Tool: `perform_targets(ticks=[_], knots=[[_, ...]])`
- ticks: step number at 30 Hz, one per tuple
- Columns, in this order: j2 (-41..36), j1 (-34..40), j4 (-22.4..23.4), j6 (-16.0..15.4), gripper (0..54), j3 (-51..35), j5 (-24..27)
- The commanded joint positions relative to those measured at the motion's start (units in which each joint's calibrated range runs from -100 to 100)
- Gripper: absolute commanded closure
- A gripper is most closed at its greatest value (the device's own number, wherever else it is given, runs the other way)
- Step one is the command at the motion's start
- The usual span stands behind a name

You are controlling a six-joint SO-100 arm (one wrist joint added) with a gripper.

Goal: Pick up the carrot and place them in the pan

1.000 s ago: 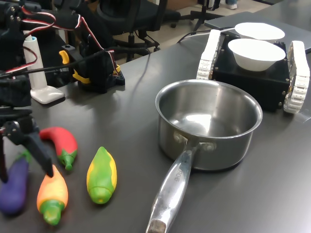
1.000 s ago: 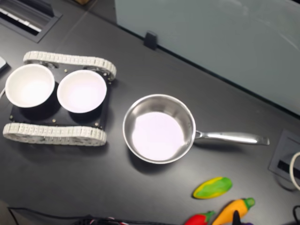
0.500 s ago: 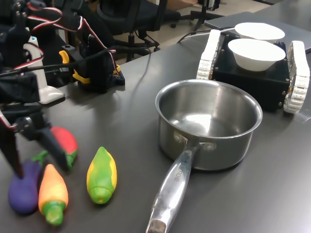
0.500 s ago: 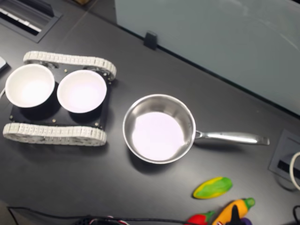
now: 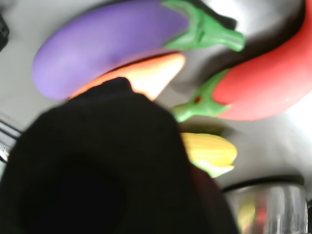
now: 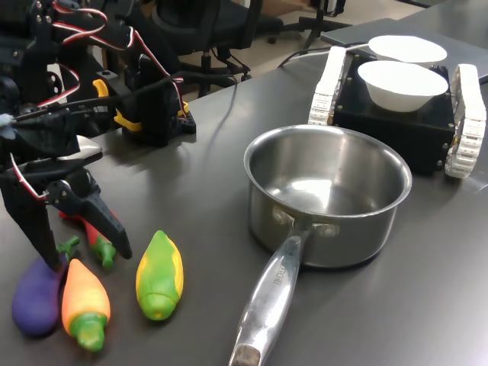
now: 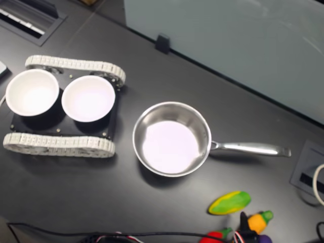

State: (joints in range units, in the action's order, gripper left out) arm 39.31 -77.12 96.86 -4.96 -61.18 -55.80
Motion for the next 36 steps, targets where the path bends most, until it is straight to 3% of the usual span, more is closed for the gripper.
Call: perform_targets(ticks=[1,25,36], knots=[[-1.9,1.3,-3.8,0.9,17.2,-3.2,0.7],[3.8,3.1,-9.2,6.6,20.2,1.3,-5.6],[4.6,1.7,-12.0,7.6,24.6,2.2,-6.3]])
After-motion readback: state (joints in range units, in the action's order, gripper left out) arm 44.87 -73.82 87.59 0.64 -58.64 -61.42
